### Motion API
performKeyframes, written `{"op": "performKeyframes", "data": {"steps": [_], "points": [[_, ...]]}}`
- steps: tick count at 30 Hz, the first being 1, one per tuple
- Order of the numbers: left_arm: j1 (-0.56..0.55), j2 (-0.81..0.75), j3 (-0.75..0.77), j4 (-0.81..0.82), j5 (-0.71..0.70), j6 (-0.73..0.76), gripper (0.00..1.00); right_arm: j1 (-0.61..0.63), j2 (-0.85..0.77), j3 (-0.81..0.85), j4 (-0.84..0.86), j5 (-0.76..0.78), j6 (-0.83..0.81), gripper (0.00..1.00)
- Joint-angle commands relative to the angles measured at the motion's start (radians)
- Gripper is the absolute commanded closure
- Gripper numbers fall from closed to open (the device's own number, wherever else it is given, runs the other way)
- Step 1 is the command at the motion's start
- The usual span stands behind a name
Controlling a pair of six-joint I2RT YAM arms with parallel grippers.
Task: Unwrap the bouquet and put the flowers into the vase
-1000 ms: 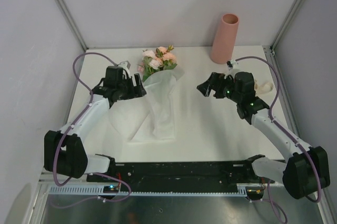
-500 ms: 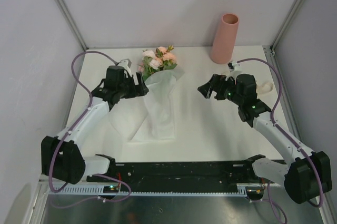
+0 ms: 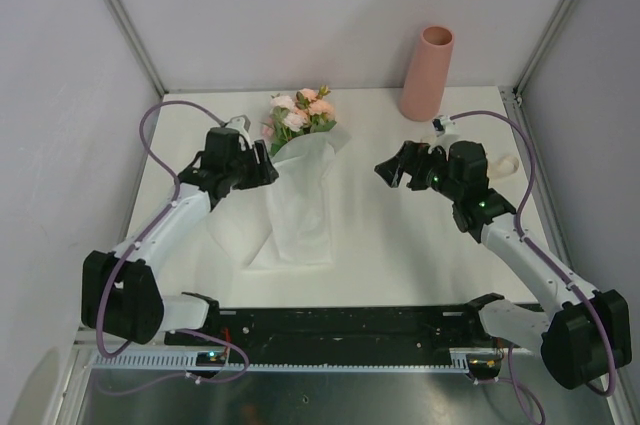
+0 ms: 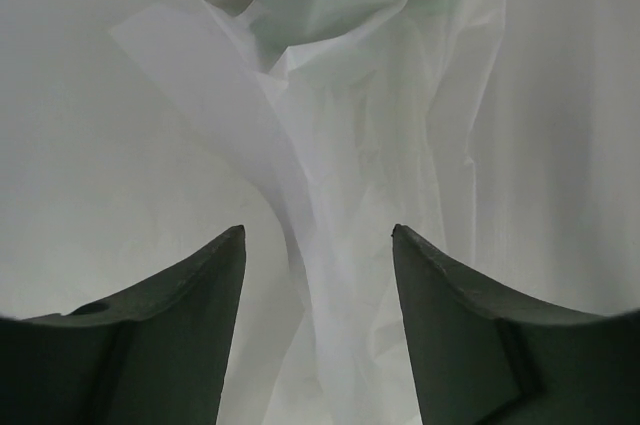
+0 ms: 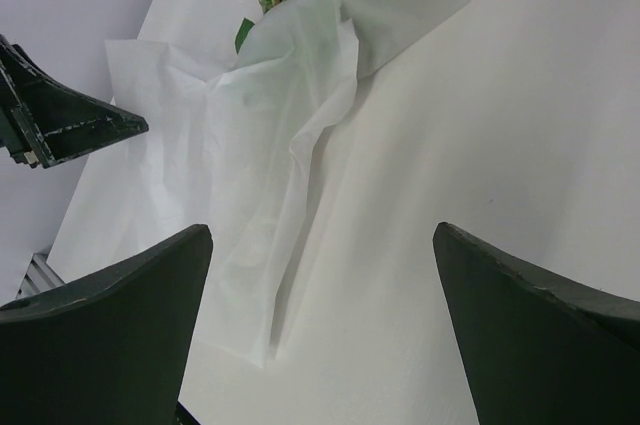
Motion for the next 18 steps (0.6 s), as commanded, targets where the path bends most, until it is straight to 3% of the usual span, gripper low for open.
{"op": "performKeyframes", "data": {"steps": [1, 4, 6, 8, 13, 18], "points": [[-0.008, 0.005, -0.007, 0.039, -0.003, -0.007, 0.42, 0.007, -0.031, 0.000, 0.020, -0.002, 0.010, 0.01], [-0.009, 0.009, -0.005, 0.042, 0.017, -0.002, 0.64, 0.009, -0.042, -0.001, 0.012, 0.001, 0.010, 0.01], [-0.013, 0.009, -0.004, 0.042, 0.035, 0.004, 0.85, 0.010, -0.052, 0.000, 0.007, 0.004, 0.010, 0.01], [-0.025, -0.003, -0.002, 0.045, 0.051, 0.007, 0.96, 0.010, -0.062, -0.001, 0.002, 0.011, 0.011, 0.01], [-0.110, -0.056, 0.014, 0.080, 0.079, -0.008, 1.00, 0.004, -0.099, 0.000, -0.034, 0.082, 0.044, 0.01], [-0.234, -0.056, -0.005, 0.243, 0.146, -0.099, 1.00, 0.001, -0.151, 0.000, -0.072, 0.187, 0.052, 0.01]]}}
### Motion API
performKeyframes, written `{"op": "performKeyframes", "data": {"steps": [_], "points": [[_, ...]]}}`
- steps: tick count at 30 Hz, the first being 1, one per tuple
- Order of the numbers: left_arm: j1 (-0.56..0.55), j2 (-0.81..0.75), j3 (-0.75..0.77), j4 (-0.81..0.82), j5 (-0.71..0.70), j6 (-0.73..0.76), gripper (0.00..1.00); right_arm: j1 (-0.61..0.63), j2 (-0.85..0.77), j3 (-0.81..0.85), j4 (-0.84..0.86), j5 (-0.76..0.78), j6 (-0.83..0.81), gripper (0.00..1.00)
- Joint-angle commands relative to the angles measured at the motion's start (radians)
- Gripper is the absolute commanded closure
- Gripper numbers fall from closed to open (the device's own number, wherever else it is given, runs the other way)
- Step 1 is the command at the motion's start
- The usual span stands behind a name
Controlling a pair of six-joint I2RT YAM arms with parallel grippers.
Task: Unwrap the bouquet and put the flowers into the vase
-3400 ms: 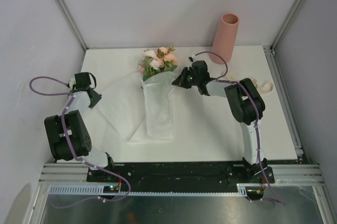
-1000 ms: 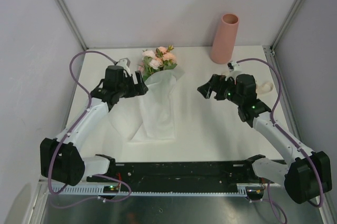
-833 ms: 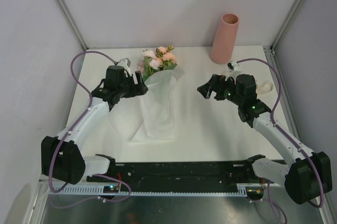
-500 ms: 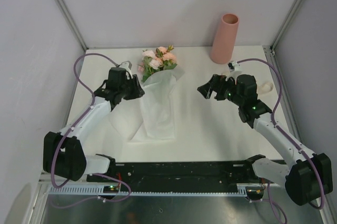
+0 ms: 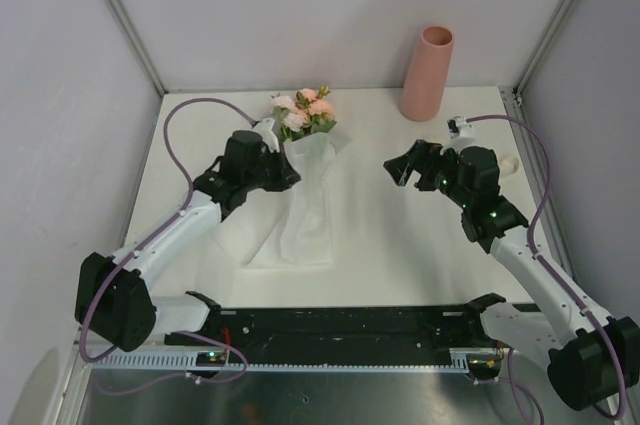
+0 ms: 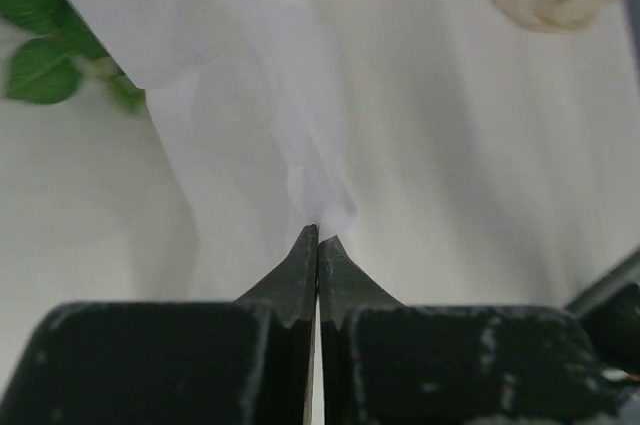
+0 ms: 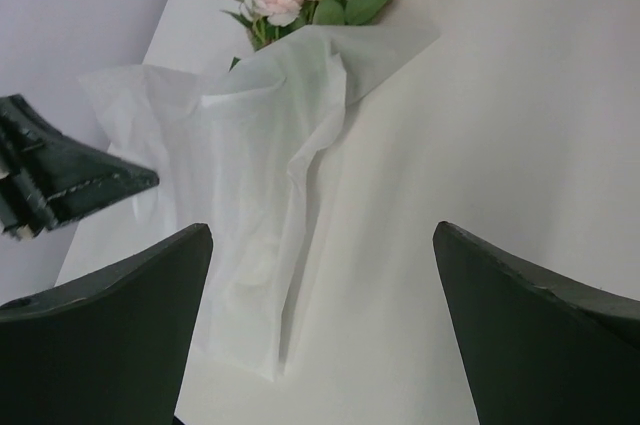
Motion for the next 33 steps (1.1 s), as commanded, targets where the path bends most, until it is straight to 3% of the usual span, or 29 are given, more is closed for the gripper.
{"op": "performKeyframes", "data": {"steps": [1, 7, 15, 22, 24, 28, 30, 33], "points": [[-0.095, -0.022, -0.005, 0.207, 0.102, -0.103, 1.00, -0.004, -0.059, 0.003, -0.028, 0.119, 0.009, 0.01], [-0.198, 0.079, 0.019, 0.442, 0.193, -0.199, 1.00, -0.023, -0.125, 0.003, -0.066, 0.157, -0.030, 0.01], [-0.341, 0.267, 0.124, 0.552, 0.219, -0.202, 1.00, -0.126, -0.177, 0.008, -0.104, 0.093, -0.043, 0.01], [-0.380, 0.399, 0.188, 0.623, 0.271, -0.203, 0.96, -0.161, -0.200, 0.022, -0.107, 0.011, -0.010, 0.01], [-0.384, 0.409, 0.202, 0.629, 0.282, -0.200, 0.89, -0.162, -0.199, 0.035, -0.118, 0.007, -0.008, 0.01], [-0.359, 0.373, 0.202, 0.621, 0.296, -0.181, 0.41, -0.164, -0.180, 0.070, -0.141, -0.010, 0.000, 0.01], [-0.328, 0.334, 0.182, 0.605, 0.294, -0.177, 0.31, -0.157, -0.158, 0.074, -0.137, -0.041, 0.023, 0.01], [-0.280, 0.262, 0.127, 0.590, 0.282, -0.168, 0.25, -0.116, -0.109, 0.075, -0.114, -0.073, 0.059, 0.02]]}}
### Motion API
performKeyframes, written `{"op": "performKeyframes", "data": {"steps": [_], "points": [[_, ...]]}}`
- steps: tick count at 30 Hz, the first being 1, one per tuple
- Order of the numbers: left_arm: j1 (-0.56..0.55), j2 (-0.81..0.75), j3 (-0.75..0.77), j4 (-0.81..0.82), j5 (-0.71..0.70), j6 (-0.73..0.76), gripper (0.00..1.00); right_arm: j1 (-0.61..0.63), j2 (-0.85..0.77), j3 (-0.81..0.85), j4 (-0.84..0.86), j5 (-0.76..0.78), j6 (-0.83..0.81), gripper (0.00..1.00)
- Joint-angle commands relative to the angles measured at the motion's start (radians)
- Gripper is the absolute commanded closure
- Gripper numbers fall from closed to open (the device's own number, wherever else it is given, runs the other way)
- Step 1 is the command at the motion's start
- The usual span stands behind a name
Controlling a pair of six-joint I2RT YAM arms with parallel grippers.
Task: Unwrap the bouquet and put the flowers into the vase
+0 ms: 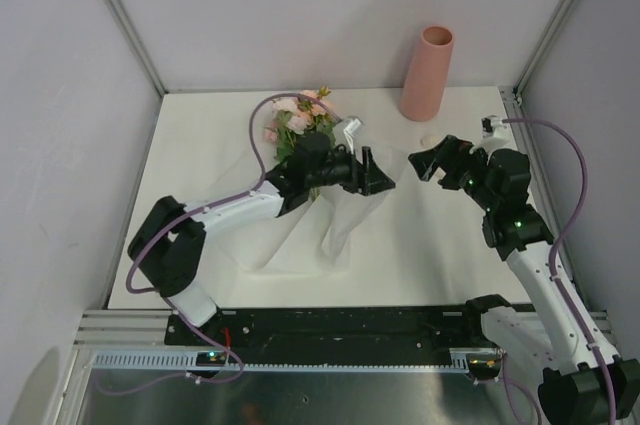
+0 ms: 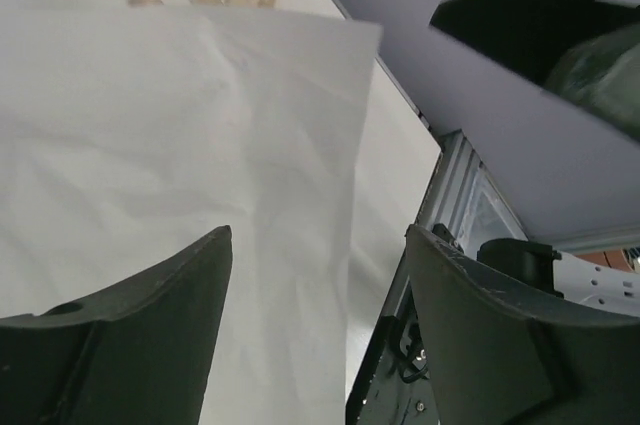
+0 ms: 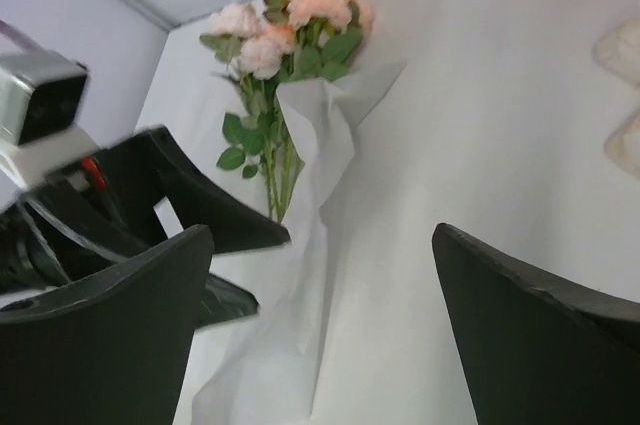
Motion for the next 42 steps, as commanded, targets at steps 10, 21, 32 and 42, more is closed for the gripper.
{"op": "performKeyframes", "data": {"steps": [10, 21, 32, 42], "points": [[0.140, -0.293, -0.230, -0.001, -0.025, 0.069, 0.27, 0.275, 0.276, 0.076, 0.235, -0.006, 0.128, 0.09], [0.100, -0.264, -0.255, 0.001, 0.006, 0.065, 0.50, 0.428, 0.416, 0.144, 0.321, 0.123, 0.154, 0.15], [0.077, -0.291, -0.276, 0.002, -0.028, 0.062, 0.50, 0.445, 0.433, 0.144, 0.279, 0.233, 0.115, 0.44], [0.263, -0.498, -0.296, -0.358, -0.275, 0.099, 0.33, 0.416, 0.367, 0.100, 0.221, 0.350, 0.051, 1.00]]}}
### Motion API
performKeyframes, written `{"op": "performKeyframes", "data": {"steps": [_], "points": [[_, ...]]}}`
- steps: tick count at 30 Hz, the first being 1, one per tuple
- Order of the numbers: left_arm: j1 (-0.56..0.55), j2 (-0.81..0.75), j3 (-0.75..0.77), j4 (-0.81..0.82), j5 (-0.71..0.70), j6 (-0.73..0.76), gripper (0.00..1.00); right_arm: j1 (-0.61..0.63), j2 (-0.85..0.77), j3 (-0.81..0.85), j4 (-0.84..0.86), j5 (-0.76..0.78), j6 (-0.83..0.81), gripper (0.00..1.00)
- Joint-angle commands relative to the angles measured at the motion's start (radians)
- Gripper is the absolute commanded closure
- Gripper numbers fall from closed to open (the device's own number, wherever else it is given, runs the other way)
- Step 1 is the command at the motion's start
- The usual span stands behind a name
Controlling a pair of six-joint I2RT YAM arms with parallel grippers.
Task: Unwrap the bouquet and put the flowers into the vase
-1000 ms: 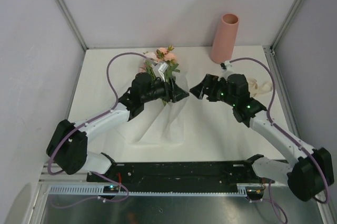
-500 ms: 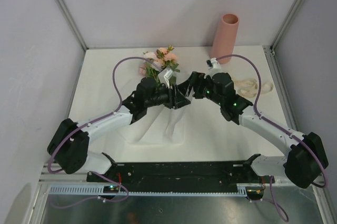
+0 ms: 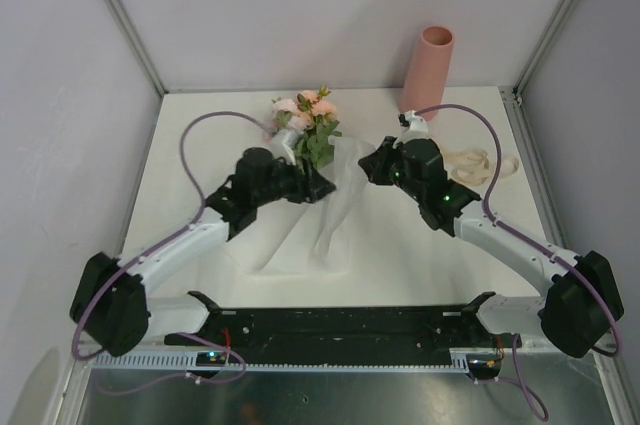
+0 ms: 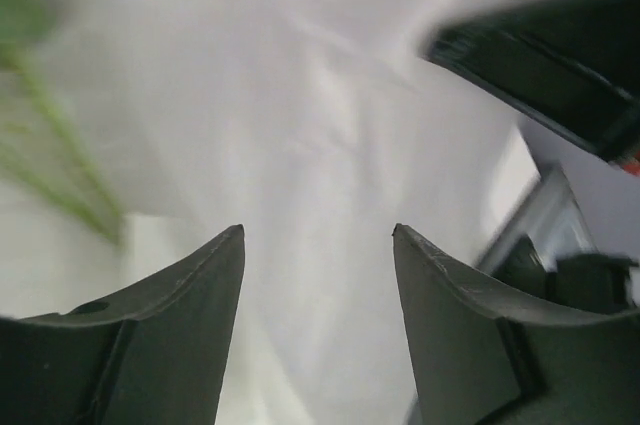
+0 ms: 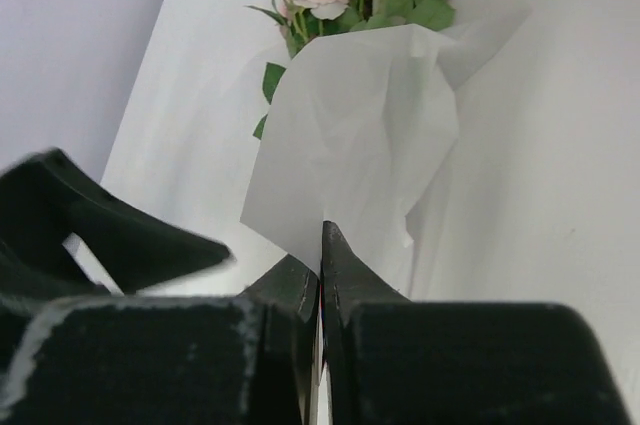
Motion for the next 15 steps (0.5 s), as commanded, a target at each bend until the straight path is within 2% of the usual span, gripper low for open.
{"op": "performKeyframes", "data": {"steps": [1, 5, 9, 15], "points": [[0.174, -0.133, 0.016, -0.255, -0.178, 0.045, 0.32, -0.026, -0.065, -0.013, -0.011, 0.066, -0.043, 1.00], [0.383, -0.184, -0.005, -0.365, -0.216, 0.026, 0.26, -0.061, -0.103, -0.054, -0.002, 0.059, -0.048, 1.00], [0.549, -0.164, -0.005, -0.401, -0.198, 0.048, 0.19, -0.100, -0.132, -0.098, 0.003, 0.025, -0.047, 1.00], [0.709, 0.020, 0.110, -0.406, -0.073, 0.190, 0.12, -0.169, -0.172, -0.168, 0.051, -0.093, -0.076, 1.00]]}}
